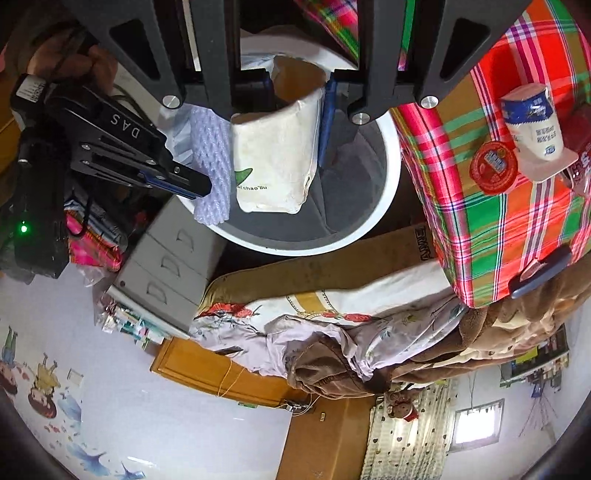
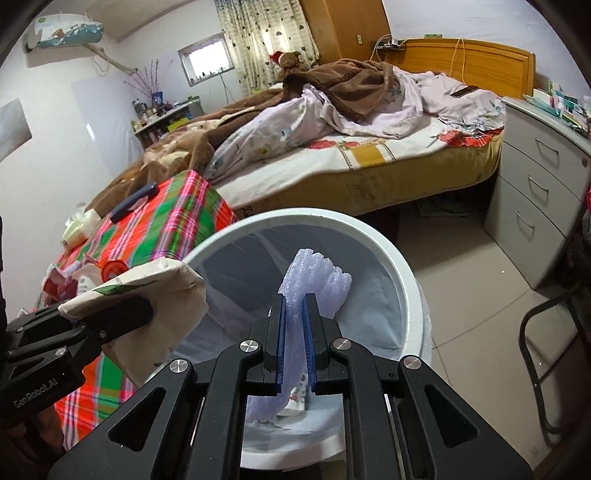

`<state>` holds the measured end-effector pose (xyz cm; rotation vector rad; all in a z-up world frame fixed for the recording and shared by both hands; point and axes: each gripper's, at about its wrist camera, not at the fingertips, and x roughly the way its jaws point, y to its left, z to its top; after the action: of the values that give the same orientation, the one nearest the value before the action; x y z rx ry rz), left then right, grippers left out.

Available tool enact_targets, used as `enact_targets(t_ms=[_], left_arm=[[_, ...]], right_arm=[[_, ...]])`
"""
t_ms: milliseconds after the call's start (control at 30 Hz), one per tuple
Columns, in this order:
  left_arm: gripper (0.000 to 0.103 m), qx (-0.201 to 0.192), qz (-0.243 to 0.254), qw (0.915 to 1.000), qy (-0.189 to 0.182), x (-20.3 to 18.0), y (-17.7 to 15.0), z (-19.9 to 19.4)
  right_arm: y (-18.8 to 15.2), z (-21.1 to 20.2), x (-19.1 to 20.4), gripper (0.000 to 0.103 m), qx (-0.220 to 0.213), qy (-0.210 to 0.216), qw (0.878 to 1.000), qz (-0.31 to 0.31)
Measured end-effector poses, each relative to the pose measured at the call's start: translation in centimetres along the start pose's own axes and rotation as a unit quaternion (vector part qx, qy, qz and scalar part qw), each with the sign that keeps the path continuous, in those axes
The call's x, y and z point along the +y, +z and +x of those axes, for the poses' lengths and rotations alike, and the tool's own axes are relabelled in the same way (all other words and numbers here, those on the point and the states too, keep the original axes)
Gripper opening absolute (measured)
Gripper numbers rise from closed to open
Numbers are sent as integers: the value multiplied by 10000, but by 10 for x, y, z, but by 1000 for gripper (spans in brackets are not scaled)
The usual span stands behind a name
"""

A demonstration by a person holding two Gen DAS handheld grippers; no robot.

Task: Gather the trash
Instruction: 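Carry the foam sleeve and paper bag over the bin and release both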

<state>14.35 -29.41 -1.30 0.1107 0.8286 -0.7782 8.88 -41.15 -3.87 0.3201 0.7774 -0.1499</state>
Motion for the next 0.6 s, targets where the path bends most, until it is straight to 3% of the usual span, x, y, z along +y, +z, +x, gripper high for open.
enact_targets(t_ms=[67, 167, 233, 400, 600], left_arm=[[27, 55, -47, 10000, -61, 1, 0, 4], [49, 94, -68, 9999, -84, 2, -1, 9], [49, 89, -111, 9999, -92, 4, -3, 10], [50, 69, -96, 9999, 5, 6, -4, 6], [50, -58, -146, 9999, 71, 13, -7, -9]], right_arm=[[-1, 3, -2, 11, 90, 22, 10000, -25], [-2, 4, -3, 12, 130, 21, 9999, -77], [-3, 3, -4, 15, 117, -21, 9999, -88], [-2, 1, -4, 39, 61, -16, 9999, -81], [-3, -6, -1, 39, -18, -5, 10000, 4]])
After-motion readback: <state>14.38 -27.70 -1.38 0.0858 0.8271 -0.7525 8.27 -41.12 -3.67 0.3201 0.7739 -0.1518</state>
